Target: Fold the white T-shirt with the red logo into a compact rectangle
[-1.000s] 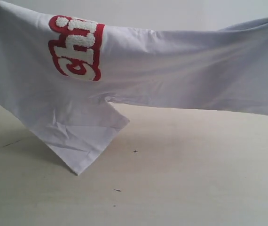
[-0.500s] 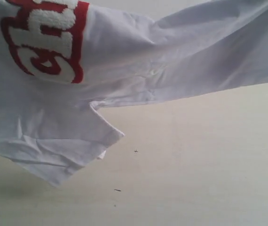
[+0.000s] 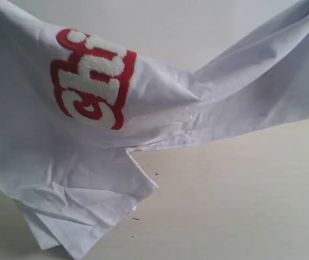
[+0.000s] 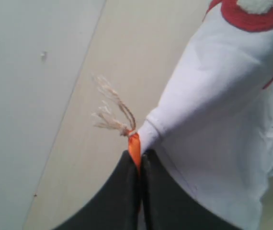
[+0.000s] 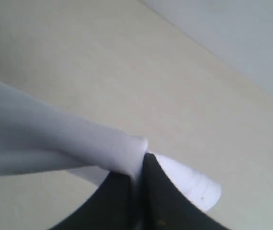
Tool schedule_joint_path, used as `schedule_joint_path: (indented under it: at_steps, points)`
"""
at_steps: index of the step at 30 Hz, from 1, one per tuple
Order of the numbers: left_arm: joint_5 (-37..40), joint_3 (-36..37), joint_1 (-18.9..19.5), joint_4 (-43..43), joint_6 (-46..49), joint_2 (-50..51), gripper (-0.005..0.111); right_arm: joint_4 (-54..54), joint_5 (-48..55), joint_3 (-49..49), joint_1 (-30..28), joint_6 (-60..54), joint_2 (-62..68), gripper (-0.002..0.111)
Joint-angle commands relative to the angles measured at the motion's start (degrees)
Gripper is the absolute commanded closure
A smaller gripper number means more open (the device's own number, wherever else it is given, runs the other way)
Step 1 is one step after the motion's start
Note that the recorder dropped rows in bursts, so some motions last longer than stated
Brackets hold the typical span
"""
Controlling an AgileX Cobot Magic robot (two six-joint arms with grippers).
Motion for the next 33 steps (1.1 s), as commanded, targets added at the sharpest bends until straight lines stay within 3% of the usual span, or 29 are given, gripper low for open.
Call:
schedule_joint_path:
  at_steps: [1,10,15,24,33]
  points:
    - [-2.9,0.2,0.0,0.3,-0.7,7.6,0.107,2.1,-0.6,0.1,-0.4,-2.5,9.6,0.108]
    - [-11.0,0.2,6.3,-4.3,-0.5,25.1,0.107,2.6,-0.6,0.1,-0.4,-3.3,25.5,0.108]
    - [-10.7,0.2,10.3,-6.9,-0.4,27.4,0.107,2.1,-0.6,0.1,-0.4,-3.7,27.1,0.108]
    - [-0.6,-0.5,12.7,-8.0,-1.2,13.2,0.107,2.7,-0.6,-1.4,-0.7,-1.6,16.6,0.108]
    - [-0.6,-0.6,12.7,-12.4,-13.5,0.2,0.107,2.8,-0.6,-1.2,-0.5,5.8,1.9,0.108]
